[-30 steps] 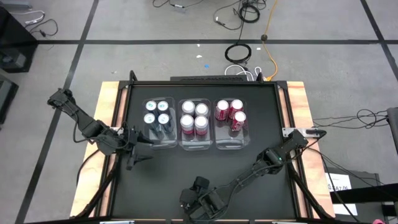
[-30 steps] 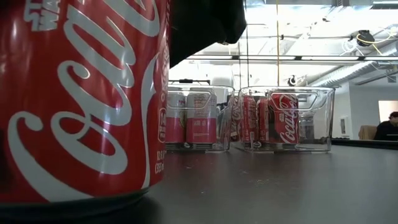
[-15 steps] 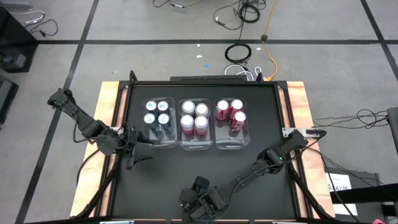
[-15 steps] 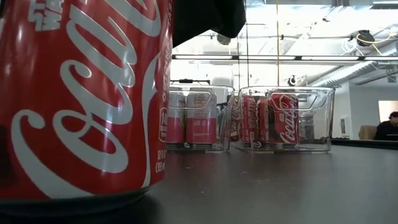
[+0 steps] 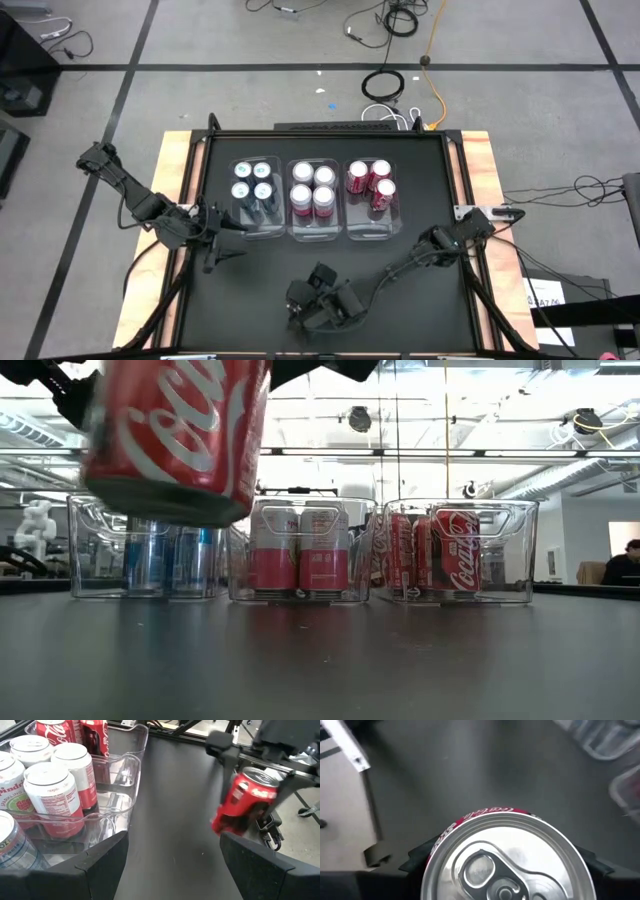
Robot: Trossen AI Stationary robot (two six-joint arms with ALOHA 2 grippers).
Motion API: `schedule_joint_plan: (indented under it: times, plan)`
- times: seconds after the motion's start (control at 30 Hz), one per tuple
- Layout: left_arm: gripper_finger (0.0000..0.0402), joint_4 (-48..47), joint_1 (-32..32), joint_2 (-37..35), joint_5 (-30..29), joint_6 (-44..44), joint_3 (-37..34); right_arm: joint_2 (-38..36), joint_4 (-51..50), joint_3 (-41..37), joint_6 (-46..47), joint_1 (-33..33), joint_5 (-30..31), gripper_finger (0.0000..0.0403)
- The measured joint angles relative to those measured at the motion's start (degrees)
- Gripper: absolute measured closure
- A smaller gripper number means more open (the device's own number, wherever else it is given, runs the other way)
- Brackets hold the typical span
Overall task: Sort soda cans
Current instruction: Put the red-white soda can into the right transparent bin
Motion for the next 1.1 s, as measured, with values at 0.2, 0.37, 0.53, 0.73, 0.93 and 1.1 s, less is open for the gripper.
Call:
schedule_joint_plan:
  times: [0.2,0.37,0.53,0.73,0.93,1.1]
  plan:
    - [0.0077,0.0,0.0,0.0,-0.3,0.0,0.0,-4.0,-6.1,0.0,-0.7,-3.4,1.6,0.0106]
    - [0.0077,0.0,0.0,0.0,-0.4,0.0,0.0,-7.4,-13.4,0.0,-3.2,-6.9,1.5,0.0102]
    - [0.0077,-0.1,0.0,0.0,-0.5,0.0,0.0,-11.9,-19.0,0.0,-8.6,-11.0,0.3,0.0100]
    - [0.0077,0.0,0.0,0.0,-0.8,0.0,0.0,-15.8,-25.4,0.1,-17.2,-15.7,0.5,0.0100]
    - [0.0077,0.0,0.0,0.0,-0.8,0.0,0.0,-18.1,-31.5,0.1,-24.2,-18.6,0.2,0.0099]
    - [0.0077,0.0,0.0,0.0,-2.3,0.0,0.0,-18.7,-33.8,0.1,-28.4,-20.5,0.3,0.0099]
